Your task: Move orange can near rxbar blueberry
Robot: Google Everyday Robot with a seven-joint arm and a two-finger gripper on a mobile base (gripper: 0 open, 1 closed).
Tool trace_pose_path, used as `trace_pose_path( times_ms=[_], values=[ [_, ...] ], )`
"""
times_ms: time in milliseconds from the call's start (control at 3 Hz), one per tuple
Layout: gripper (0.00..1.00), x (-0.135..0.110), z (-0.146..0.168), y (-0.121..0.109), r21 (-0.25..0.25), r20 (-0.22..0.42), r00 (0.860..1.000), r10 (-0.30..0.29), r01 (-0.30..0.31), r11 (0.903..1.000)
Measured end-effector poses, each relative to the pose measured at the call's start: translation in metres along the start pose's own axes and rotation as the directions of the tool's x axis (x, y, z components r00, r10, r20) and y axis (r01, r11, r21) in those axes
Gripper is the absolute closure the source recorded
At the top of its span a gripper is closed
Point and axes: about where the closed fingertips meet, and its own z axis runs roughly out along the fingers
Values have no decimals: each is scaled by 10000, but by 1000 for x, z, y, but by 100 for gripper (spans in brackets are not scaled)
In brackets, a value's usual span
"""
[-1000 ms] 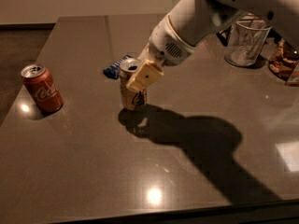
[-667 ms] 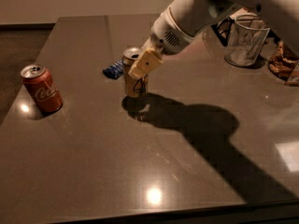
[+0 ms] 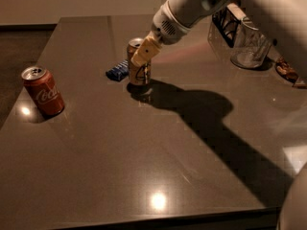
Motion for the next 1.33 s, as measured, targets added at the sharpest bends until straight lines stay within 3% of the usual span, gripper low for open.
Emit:
trace_pose_path(
  times_ms=[667, 1333],
  values=[
    [58, -5, 18, -24, 795, 193, 9989, 425, -439, 9959],
    [12, 7, 26, -26, 886, 261, 9993, 264, -286, 9957]
  ],
)
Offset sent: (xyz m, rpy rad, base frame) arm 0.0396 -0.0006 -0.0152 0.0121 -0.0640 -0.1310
